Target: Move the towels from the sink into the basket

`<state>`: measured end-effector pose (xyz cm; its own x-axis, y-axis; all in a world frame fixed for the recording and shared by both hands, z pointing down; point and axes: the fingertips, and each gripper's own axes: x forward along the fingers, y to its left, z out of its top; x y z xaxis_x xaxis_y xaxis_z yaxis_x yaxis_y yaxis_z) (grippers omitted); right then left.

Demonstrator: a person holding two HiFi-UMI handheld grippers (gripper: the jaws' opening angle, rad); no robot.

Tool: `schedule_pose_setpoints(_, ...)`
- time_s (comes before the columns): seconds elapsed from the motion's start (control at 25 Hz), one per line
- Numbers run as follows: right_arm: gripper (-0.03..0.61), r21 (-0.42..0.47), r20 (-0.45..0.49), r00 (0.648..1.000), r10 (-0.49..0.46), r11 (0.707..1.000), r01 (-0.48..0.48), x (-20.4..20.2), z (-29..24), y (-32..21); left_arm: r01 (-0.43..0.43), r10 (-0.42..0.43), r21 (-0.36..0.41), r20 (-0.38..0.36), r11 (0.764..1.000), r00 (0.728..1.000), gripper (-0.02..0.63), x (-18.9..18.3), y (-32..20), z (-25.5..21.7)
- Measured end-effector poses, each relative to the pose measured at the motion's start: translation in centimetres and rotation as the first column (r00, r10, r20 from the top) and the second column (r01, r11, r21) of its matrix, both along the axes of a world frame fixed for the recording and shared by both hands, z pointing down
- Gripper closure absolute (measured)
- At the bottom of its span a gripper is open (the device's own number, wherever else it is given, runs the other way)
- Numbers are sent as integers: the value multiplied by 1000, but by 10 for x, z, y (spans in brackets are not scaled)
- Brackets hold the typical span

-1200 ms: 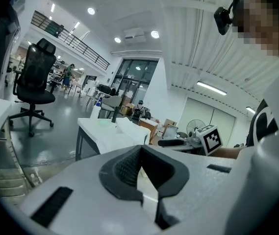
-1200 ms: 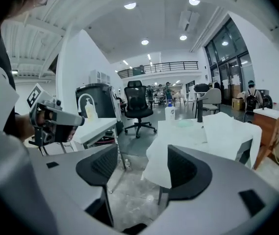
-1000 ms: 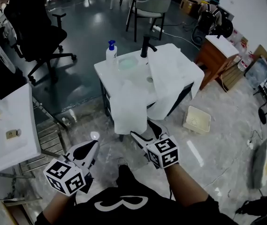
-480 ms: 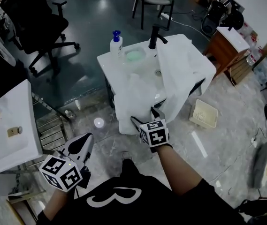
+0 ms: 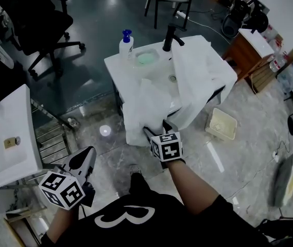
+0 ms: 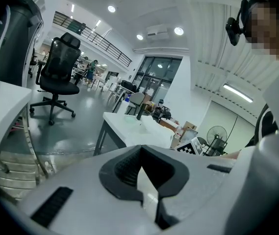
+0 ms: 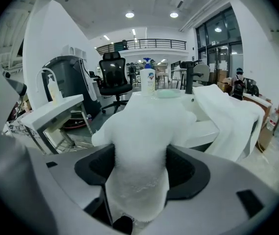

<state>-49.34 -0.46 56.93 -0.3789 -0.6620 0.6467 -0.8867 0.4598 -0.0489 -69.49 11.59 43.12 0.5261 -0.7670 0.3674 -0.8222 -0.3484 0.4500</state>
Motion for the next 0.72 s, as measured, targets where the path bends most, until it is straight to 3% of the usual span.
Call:
schedule_pose_setpoints(0.2,403,-63,74,997,24,998,-19,6,6,7,-17,17,-4,13,1000,1000,609,8,4,0)
schedule_pose_setpoints(0.32,461,-87,128,992,16,996,-5,10,0,12,-26,26,-6,20,1000,999,609,11,8,-3)
schedule_pose_setpoints(0.72,488,0,304,953,-6,1000,6,24,-76,42,-63,62,42,29,997,998,609,27,17,-26)
